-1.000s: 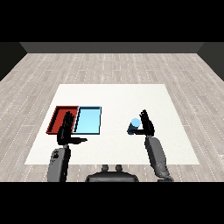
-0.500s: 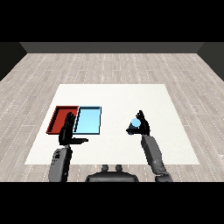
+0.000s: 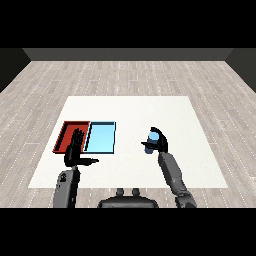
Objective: Pick the blue can and put it in the blue box
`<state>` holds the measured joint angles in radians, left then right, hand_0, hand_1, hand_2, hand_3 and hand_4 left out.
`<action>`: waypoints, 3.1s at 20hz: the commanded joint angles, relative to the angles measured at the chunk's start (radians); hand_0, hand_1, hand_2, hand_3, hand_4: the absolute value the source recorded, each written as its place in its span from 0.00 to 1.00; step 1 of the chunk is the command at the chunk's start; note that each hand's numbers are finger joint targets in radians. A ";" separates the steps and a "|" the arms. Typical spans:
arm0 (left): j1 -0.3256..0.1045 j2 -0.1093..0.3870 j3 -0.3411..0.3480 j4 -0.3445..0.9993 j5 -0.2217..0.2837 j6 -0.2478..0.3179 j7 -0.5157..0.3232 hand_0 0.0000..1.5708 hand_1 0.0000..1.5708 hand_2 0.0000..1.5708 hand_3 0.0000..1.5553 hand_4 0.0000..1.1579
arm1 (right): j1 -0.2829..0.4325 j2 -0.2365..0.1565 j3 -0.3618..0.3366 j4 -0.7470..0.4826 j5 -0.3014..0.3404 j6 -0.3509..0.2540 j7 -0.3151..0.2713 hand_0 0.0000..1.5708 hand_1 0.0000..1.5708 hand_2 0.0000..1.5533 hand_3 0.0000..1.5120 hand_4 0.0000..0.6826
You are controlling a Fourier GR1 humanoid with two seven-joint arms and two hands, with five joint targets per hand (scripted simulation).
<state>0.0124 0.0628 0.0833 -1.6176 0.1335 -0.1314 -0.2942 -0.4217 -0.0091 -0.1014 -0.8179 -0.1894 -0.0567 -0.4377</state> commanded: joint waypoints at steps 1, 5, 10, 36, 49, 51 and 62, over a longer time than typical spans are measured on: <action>0.041 -0.017 -0.019 -0.027 -0.003 -0.005 -0.014 0.00 0.00 0.00 0.00 0.00 | 0.039 0.009 0.030 -0.092 -0.004 -0.108 0.036 0.96 0.96 0.95 0.95 0.88; -0.026 0.028 0.035 0.046 0.036 -0.041 -0.015 0.00 0.00 0.00 0.00 0.00 | 0.027 -0.028 0.058 -0.126 0.044 -0.073 0.114 0.98 0.98 0.96 0.96 0.88; -0.086 0.032 0.027 0.082 0.005 -0.024 -0.009 0.00 0.00 0.00 0.00 0.00 | 0.019 0.008 0.183 -0.191 0.049 -0.180 0.163 0.95 0.95 0.94 0.94 0.90; -0.097 -0.063 -0.242 0.115 0.105 0.035 0.115 0.00 0.00 0.00 0.00 0.00 | -0.044 -0.009 0.189 -0.425 0.087 -0.076 0.226 0.94 0.94 0.94 0.95 0.92; -0.264 -0.063 -0.393 0.226 0.048 0.269 0.159 0.00 0.00 0.00 0.00 0.00 | -0.031 0.009 0.353 -0.475 0.109 -0.163 0.231 0.92 0.92 0.93 0.95 0.89; -0.270 -0.063 -0.386 0.297 0.013 0.249 0.104 0.00 0.00 0.00 0.00 0.00 | -0.069 0.009 0.383 -0.489 0.097 -0.213 0.284 0.91 0.91 0.94 0.94 0.90; -0.301 -0.063 -0.485 0.390 0.119 0.304 0.059 0.00 0.00 0.00 0.00 0.00 | -0.018 -0.005 0.346 -0.516 0.097 -0.104 0.229 0.91 0.91 0.94 0.94 0.90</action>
<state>-0.2953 0.0001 -0.3827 -1.2697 0.2382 0.1761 -0.1885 -0.4648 -0.0031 0.2870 -1.3365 -0.0913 -0.2265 -0.1719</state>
